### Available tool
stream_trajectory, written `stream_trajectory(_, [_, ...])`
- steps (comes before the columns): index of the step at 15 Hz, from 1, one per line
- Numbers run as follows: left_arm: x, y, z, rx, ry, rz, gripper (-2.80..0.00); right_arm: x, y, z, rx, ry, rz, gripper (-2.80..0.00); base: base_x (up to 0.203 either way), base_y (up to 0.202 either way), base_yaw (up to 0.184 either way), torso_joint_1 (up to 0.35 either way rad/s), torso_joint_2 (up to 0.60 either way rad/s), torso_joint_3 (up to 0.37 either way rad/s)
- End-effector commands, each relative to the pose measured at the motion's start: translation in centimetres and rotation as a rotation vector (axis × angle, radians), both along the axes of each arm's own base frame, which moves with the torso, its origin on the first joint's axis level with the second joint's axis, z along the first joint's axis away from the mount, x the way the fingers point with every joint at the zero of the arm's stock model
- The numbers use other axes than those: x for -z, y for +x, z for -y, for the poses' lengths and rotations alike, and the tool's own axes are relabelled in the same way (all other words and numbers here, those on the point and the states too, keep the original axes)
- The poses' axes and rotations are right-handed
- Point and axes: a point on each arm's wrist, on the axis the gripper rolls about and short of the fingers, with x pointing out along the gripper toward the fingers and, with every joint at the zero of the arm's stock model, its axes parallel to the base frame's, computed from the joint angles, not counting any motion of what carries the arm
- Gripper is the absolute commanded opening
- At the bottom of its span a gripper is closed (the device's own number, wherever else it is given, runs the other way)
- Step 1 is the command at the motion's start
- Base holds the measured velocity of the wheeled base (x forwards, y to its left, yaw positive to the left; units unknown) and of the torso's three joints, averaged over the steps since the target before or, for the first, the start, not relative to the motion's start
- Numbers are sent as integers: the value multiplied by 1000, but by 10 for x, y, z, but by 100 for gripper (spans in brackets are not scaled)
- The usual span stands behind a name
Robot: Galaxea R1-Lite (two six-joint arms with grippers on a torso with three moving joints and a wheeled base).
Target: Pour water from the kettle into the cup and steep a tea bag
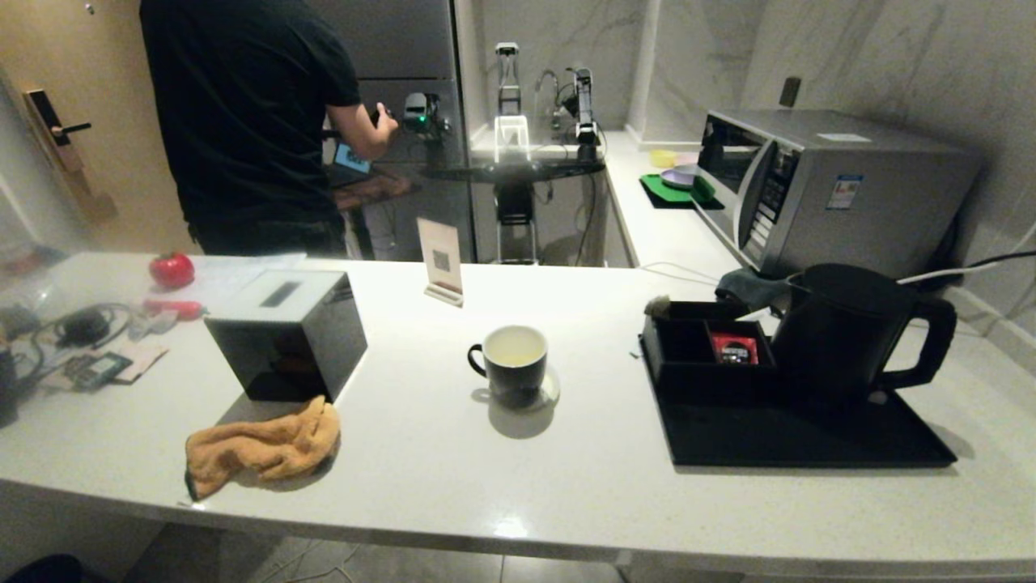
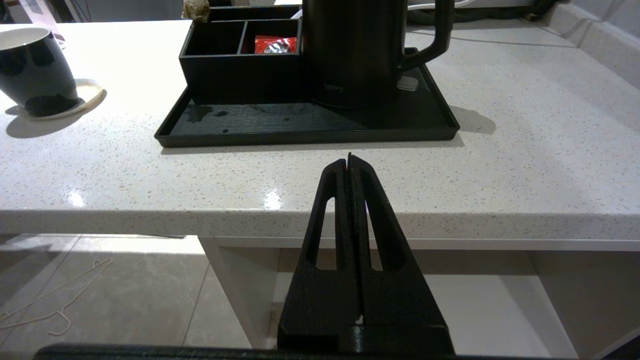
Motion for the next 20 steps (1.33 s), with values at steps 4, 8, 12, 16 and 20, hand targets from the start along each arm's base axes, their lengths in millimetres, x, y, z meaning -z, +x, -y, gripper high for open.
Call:
stream_trajectory(4, [0,0,0,0,0,0,-280,0,0,0,-3,-12,-1,-280,0,0,0,0,0,0])
stream_trajectory(8, [0,0,0,0,0,2,-280,-1,2,0,-1,-15,-15,-280,0,0,0,0,0,0])
stream_trajectory(12, [0,0,0,0,0,1,-280,-18,16,0,6,-11,-51,-280,0,0,0,0,0,0])
stream_trajectory(16, [0,0,0,0,0,0,-280,-52,38,2,125,0,-72,-280,0,0,0,0,0,0])
stream_trajectory(20, [0,0,0,0,0,0,-280,-91,64,11,220,7,-95,0,0,0,0,0,0,0])
